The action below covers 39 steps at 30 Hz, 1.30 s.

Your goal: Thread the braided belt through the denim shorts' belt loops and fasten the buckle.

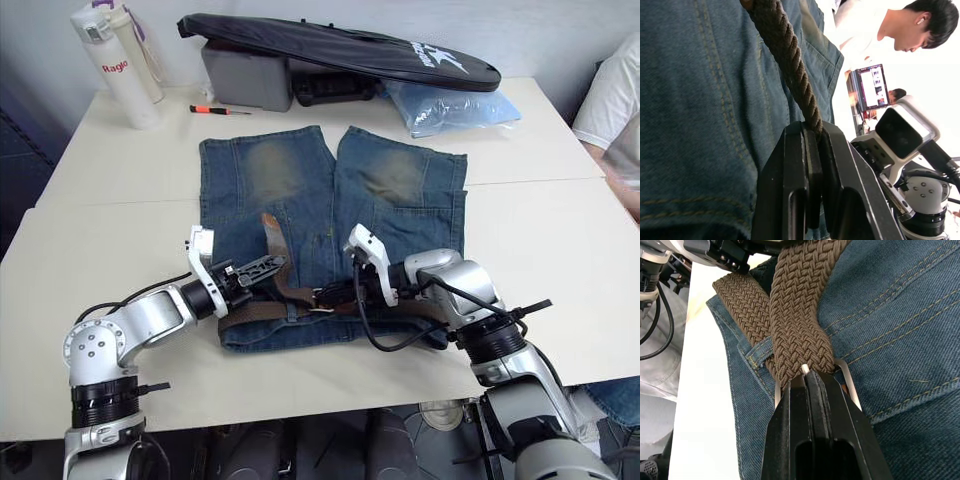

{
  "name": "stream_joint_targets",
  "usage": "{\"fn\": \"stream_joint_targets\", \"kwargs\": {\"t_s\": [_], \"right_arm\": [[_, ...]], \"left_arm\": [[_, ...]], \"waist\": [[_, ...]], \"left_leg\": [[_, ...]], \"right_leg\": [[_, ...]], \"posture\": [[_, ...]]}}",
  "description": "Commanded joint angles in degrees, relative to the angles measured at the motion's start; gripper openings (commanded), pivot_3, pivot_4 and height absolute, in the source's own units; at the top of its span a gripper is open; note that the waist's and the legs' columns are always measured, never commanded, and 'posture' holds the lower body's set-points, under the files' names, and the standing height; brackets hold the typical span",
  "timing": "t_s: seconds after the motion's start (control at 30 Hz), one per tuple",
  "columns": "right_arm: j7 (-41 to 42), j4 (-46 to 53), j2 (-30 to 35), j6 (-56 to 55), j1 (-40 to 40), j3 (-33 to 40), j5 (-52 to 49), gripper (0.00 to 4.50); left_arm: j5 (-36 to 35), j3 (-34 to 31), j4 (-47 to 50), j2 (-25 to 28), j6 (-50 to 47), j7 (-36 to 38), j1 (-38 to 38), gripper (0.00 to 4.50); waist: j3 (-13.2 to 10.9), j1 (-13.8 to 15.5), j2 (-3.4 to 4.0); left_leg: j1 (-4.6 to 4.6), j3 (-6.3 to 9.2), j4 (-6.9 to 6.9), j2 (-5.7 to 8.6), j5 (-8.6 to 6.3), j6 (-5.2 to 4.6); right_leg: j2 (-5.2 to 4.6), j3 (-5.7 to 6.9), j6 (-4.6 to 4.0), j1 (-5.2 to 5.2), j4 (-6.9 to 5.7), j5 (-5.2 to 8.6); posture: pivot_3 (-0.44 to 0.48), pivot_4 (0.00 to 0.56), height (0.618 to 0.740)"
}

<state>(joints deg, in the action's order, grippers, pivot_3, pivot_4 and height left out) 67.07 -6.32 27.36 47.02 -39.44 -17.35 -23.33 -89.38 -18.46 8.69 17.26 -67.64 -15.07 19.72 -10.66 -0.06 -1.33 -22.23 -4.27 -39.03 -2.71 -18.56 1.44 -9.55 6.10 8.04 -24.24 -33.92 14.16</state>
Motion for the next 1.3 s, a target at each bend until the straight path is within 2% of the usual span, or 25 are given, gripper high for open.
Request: {"fn": "stream_joint_targets", "kwargs": {"t_s": [0.03,0.2,0.4,0.5,0.6,0.67,0.8,0.97,1.13,1.3], "right_arm": [[-1.8,-3.3,-1.1,0.4,-0.1,-3.7,3.4,0.04],[0.2,-3.8,0.5,2.2,-1.0,-9.7,6.7,0.04],[0.2,-2.1,1.5,2.4,-0.5,-14.6,10.2,0.04],[-0.1,-1.2,1.4,2.7,0.0,-14.9,10.6,0.04],[-1.1,0.6,1.4,2.9,1.1,-15.4,11.2,0.04],[-3.0,0.5,1.9,-0.1,1.8,-16.6,14.3,0.04],[-2.9,1.7,2.8,-0.9,3.5,-17.4,15.6,0.04],[-3.8,2.6,2.8,-0.3,4.5,-16.8,15.7,0.04],[-4.3,3.9,3.0,0.6,5.4,-16.6,15.4,0.04],[-4.3,4.3,3.1,0.5,5.8,-17.4,15.6,0.04]], "left_arm": [[-2.2,1.8,1.2,0.9,1.5,0.1,0.9,0.0],[-2.9,3.8,-1.0,2.5,1.9,0.7,4.9,0.0],[-1.5,9.2,-5.4,9.1,-4.7,8.4,18.7,0.0],[-0.1,11.3,-6.4,10.7,-6.9,12.5,22.0,0.0],[3.9,16.1,-6.8,12.2,-10.7,22.5,27.1,0.0],[9.4,21.0,-6.7,13.7,-11.6,31.8,31.6,0.0],[22.1,27.2,-13.5,15.6,-5.8,47.6,40.0,0.0],[33.8,30.7,-22.5,15.4,0.2,59.8,46.0,0.0],[40.1,29.7,-27.0,12.4,2.2,62.6,47.1,0.0],[44.0,24.5,-35.6,7.0,5.2,59.2,50.9,0.0]], "waist": [[0.0,-0.1,0.01],[0.1,-0.1,-0.02],[0.2,-0.1,-0.06],[0.2,-0.2,-0.05],[0.2,-0.1,-0.05],[0.2,-0.1,-0.05],[0.2,-0.1,-0.03],[0.2,-0.1,-0.03],[0.2,-0.1,-0.03],[0.2,-0.1,-0.03]], "left_leg": [[0.02,0.0,0.01,0.0,0.0,0.0],[0.08,0.0,-0.01,0.0,0.0,0.01],[0.32,0.03,0.07,0.0,-0.02,0.04],[0.49,0.01,0.16,0.0,-0.03,0.06],[0.75,-0.04,0.44,0.0,-0.03,0.07],[0.76,-0.05,0.49,0.0,-0.02,0.1],[0.98,-0.15,0.69,0.0,-0.01,0.11],[1.0,-0.16,0.76,0.0,0.04,0.15],[0.99,-0.16,0.79,-0.02,0.04,0.14],[0.99,-0.15,0.76,-0.02,0.05,0.11]], "right_leg": [[0.0,0.0,0.0,0.0,0.0,0.0],[0.0,-0.02,-0.01,0.03,-0.06,0.0],[0.02,0.02,-0.01,0.32,0.08,0.01],[0.04,0.03,-0.01,0.47,0.14,0.01],[0.05,0.03,-0.04,0.62,0.22,0.03],[0.07,0.04,-0.05,0.62,0.24,0.04],[0.09,0.02,-0.05,0.78,0.37,0.04],[0.09,0.01,-0.06,0.78,0.39,0.04],[0.09,0.01,-0.06,0.75,0.39,0.04],[0.09,0.01,-0.05,0.76,0.37,0.04]], "posture": [[0.0,0.15,0.74],[0.0,0.15,0.74],[0.0,0.15,0.74],[0.0,0.15,0.74],[0.0,0.15,0.74],[0.0,0.15,0.74],[0.0,0.15,0.74],[0.0,0.15,0.74],[0.0,0.15,0.74],[0.0,0.15,0.74]]}}
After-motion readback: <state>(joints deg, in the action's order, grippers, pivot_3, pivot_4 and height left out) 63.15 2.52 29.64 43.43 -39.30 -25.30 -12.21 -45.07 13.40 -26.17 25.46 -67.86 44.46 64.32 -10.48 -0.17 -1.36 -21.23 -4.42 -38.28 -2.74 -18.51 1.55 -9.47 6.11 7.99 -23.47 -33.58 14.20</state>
